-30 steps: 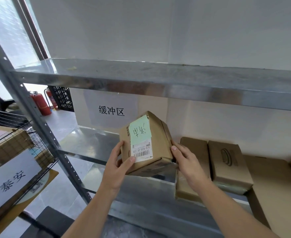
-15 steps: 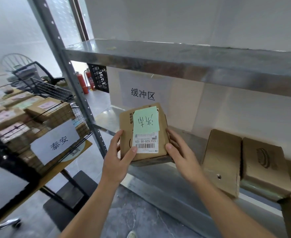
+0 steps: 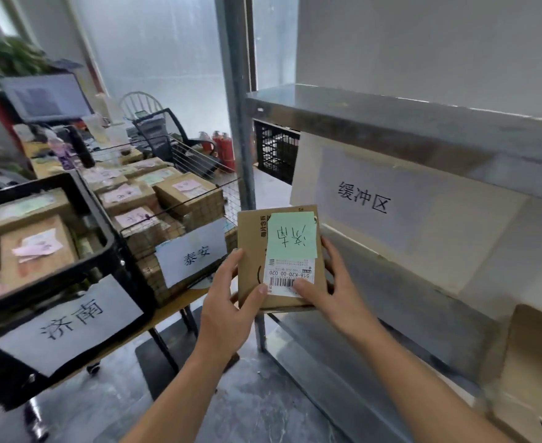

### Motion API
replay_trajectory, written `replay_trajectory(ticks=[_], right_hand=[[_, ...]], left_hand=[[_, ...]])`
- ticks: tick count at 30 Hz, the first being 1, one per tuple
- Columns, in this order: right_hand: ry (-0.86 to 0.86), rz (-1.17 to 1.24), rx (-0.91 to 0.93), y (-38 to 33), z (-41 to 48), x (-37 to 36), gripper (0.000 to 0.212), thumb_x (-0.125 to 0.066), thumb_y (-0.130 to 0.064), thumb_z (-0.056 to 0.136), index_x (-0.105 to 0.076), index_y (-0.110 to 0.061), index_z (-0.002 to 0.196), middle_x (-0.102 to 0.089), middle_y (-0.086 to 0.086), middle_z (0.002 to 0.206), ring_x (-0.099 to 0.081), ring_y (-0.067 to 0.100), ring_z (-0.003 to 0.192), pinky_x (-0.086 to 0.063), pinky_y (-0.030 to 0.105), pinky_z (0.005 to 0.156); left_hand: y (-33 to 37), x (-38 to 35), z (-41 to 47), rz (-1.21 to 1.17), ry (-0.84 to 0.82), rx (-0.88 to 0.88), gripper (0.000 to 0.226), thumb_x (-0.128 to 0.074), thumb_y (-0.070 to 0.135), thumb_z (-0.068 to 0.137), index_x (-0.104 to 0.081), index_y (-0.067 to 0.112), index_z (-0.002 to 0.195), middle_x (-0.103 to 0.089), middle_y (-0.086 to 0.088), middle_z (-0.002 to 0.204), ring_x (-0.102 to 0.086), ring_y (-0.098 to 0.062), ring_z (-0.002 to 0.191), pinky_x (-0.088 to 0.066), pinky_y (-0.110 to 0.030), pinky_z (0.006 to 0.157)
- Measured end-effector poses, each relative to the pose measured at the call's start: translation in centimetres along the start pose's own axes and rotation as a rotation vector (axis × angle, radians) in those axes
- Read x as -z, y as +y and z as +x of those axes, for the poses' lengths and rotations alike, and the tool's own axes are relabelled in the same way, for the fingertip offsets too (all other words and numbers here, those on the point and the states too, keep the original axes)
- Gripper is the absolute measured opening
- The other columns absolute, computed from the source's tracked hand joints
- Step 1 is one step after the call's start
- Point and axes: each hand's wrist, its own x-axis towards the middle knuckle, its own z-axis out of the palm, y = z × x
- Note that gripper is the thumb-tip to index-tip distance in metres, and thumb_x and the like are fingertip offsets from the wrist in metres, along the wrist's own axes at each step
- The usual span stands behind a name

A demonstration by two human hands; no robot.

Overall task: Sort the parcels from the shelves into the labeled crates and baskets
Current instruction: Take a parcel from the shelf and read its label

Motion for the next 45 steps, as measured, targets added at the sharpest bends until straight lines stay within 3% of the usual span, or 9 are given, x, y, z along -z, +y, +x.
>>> replay_trajectory(ticks=[7, 11, 15, 20, 26, 31, 35, 42, 45], right_hand=[[0.034, 0.070, 0.045, -1.9, 5.7, -9.6, 0.085, -0.081, -0.030, 0.085, -0.023, -0.057, 0.141, -0.046, -0.035, 0.121, -0.054, -0.030, 0.094, -0.051, 0.005, 0.069], [0.030, 0.099, 0.077, -3.7, 9.4, -15.0, 0.086, -0.085, -0.037, 0.080, -0.028, -0.063, 0.140, -0.058, -0.022, 0.132, -0.063, -0.001, 0.116, -0.057, 0.032, 0.096], [0.013, 0.189, 0.106, -5.7, 12.8, -20.3, 0.083, -0.087, -0.034, 0.079, -0.036, -0.062, 0.139, -0.063, -0.012, 0.133, -0.066, 0.013, 0.118, -0.057, 0.046, 0.097], [-0.070, 0.290, 0.105, -8.4, 16.0, -26.7, 0.070, -0.084, -0.031, 0.082, -0.043, -0.066, 0.127, -0.068, -0.005, 0.126, -0.070, 0.021, 0.111, -0.060, 0.051, 0.092], [-0.195, 0.326, 0.065, -10.0, 19.5, -32.8, 0.076, -0.086, -0.030, 0.080, -0.042, -0.052, 0.138, -0.071, 0.000, 0.122, -0.074, 0.022, 0.102, -0.062, 0.046, 0.084], [-0.314, 0.298, -0.010, -10.5, 22.5, -38.7, 0.086, -0.090, -0.044, 0.070, -0.039, -0.051, 0.139, -0.071, -0.001, 0.120, -0.075, 0.023, 0.099, -0.060, 0.051, 0.089], [-0.358, 0.333, -0.066, -11.2, 25.6, -42.9, 0.072, -0.086, -0.038, 0.078, -0.039, -0.053, 0.131, -0.067, 0.000, 0.121, -0.072, 0.024, 0.101, -0.062, 0.053, 0.083], [-0.449, 0.198, -0.082, -10.7, 32.2, -49.5, 0.090, -0.086, -0.057, 0.061, -0.038, -0.053, 0.137, -0.065, -0.001, 0.125, -0.071, 0.028, 0.102, -0.061, 0.055, 0.083], [-0.470, 0.197, -0.108, -10.2, 34.8, -51.8, 0.084, -0.085, -0.049, 0.072, -0.037, -0.047, 0.141, -0.065, -0.003, 0.120, -0.070, 0.026, 0.101, -0.060, 0.055, 0.085]], left_hand=[[-2.1, 8.5, 4.5, 0.062, 0.153, -0.109, 0.058, -0.066, 0.035, 0.088, -0.040, 0.030, 0.139, -0.051, 0.010, 0.135, -0.050, 0.006, 0.122, -0.049, -0.011, 0.085], [-3.1, 13.9, 6.9, 0.106, 0.198, -0.200, 0.059, -0.061, 0.042, 0.088, -0.039, 0.027, 0.140, -0.049, 0.006, 0.136, -0.051, -0.010, 0.127, -0.055, -0.033, 0.093], [-3.9, 20.1, 9.6, 0.177, 0.200, -0.289, 0.057, -0.058, 0.038, 0.092, -0.038, 0.021, 0.143, -0.048, -0.001, 0.139, -0.050, -0.019, 0.129, -0.054, -0.042, 0.095], [-4.1, 27.7, 11.7, 0.365, 0.282, -0.322, 0.050, -0.051, 0.038, 0.094, -0.045, 0.018, 0.140, -0.051, 0.001, 0.137, -0.048, -0.010, 0.128, -0.042, -0.021, 0.103], [-7.1, 34.9, 10.1, 0.427, 0.450, -0.098, 0.044, -0.052, 0.036, 0.092, -0.052, 0.024, 0.134, -0.053, 0.014, 0.126, -0.051, -0.002, 0.117, -0.041, -0.019, 0.096], [-10.7, 39.5, 7.9, 0.662, 0.532, 0.110, 0.038, -0.066, 0.023, 0.092, -0.059, 0.017, 0.129, -0.058, 0.004, 0.123, -0.052, -0.014, 0.117, -0.037, -0.027, 0.096], [-12.9, 42.6, 7.3, 0.788, 0.528, 0.287, 0.040, -0.069, 0.025, 0.087, -0.062, 0.018, 0.125, -0.060, -0.002, 0.124, -0.050, -0.024, 0.118, -0.036, -0.033, 0.099], [-14.9, 45.1, 10.0, 0.854, 0.407, 0.493, 0.051, -0.061, 0.036, 0.090, -0.051, 0.024, 0.138, -0.049, 0.007, 0.137, -0.041, -0.018, 0.130, -0.035, -0.036, 0.110], [-15.6, 45.8, 12.1, 0.872, 0.427, 0.540, 0.053, -0.061, 0.037, 0.091, -0.047, 0.025, 0.141, -0.046, 0.007, 0.140, -0.038, -0.016, 0.132, -0.033, -0.035, 0.112]])
